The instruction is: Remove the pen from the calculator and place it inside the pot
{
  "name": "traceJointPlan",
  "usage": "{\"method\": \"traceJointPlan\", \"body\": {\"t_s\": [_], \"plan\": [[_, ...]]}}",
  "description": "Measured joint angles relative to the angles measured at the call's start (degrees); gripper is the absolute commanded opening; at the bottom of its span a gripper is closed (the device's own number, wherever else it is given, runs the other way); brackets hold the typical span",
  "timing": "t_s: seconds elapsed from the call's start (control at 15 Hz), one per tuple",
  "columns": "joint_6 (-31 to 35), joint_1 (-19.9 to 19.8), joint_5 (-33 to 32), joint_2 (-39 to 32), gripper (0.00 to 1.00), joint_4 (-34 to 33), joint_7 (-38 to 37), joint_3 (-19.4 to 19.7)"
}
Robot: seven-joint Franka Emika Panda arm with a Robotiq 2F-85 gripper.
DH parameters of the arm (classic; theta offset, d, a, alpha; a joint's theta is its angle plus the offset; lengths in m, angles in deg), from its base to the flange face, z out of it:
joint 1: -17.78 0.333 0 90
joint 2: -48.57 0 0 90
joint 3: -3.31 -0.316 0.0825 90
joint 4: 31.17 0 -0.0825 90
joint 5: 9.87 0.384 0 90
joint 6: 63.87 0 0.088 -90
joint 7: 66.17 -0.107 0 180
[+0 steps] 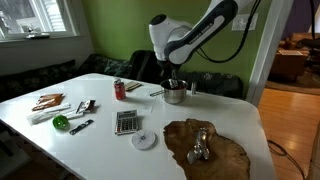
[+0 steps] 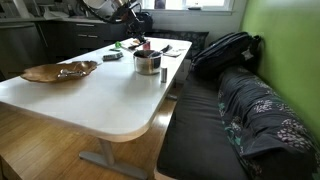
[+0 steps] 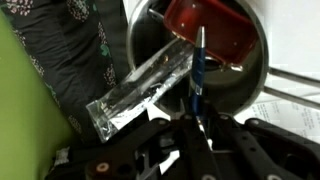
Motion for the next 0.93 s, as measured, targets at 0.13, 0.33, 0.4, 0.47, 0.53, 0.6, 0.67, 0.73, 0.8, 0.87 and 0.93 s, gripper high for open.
{"method": "traceJointPlan", "body": {"t_s": [0.13, 0.33, 0.4, 0.47, 0.53, 0.6, 0.67, 0.73, 0.8, 0.87, 0.93], "plan": [[0.09, -1.20, 0.11, 1.58, 0.03, 2.63, -1.02, 0.00], [0.78, -2.86, 0.28, 2.69, 0.46, 4.24, -2.38, -0.08], [1.17, -3.29, 0.42, 2.79, 0.52, 4.37, -2.63, -0.22], [1.73, -3.62, 0.49, 2.80, 0.59, 4.40, -2.96, -0.33], [2.25, -3.82, 0.54, 2.80, 0.68, 4.42, -3.29, -0.38], [2.63, -3.94, 0.57, 2.81, 0.75, 4.42, -3.79, -0.43], [3.12, -3.98, 0.58, 2.83, 0.83, 4.42, -4.25, -0.44], [3.77, -4.00, 0.61, 2.90, 0.90, 4.42, -4.56, -0.48], [5.20, -4.10, 0.81, 3.08, 0.99, 4.43, -4.62, -0.78], [7.81, -4.37, 1.06, 3.45, 1.00, 4.49, -3.89, -1.59], [10.36, -4.57, 1.36, 4.01, 0.87, 4.55, -2.96, -2.68]]}}
